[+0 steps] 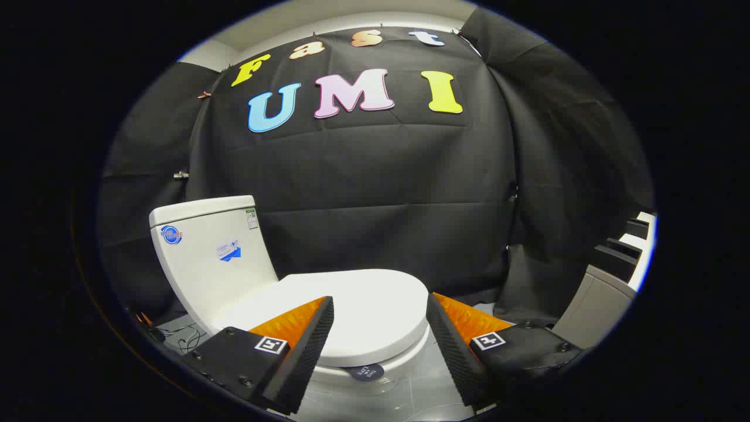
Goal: Open the toilet lid.
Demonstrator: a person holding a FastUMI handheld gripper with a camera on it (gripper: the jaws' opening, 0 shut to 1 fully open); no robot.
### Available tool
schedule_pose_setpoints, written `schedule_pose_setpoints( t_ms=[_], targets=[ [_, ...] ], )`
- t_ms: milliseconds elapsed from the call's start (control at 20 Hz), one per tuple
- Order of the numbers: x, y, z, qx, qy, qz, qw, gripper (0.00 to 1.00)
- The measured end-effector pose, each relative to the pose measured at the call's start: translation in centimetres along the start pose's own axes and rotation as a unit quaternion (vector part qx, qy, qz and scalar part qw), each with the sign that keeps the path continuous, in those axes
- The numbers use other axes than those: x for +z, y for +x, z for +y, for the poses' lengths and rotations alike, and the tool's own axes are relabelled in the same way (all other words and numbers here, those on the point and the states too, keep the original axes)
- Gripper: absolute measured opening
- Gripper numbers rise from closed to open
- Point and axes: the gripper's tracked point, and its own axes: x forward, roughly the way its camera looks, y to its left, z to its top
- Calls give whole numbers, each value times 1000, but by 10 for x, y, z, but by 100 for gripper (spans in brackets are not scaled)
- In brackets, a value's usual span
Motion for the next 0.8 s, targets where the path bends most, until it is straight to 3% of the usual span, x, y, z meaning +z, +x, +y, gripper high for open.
schedule_pose_setpoints(
  t_ms=[800],
  targets=[
    [-18, 3, -4, 3, 16, 25, 1000, 99]
  ],
)
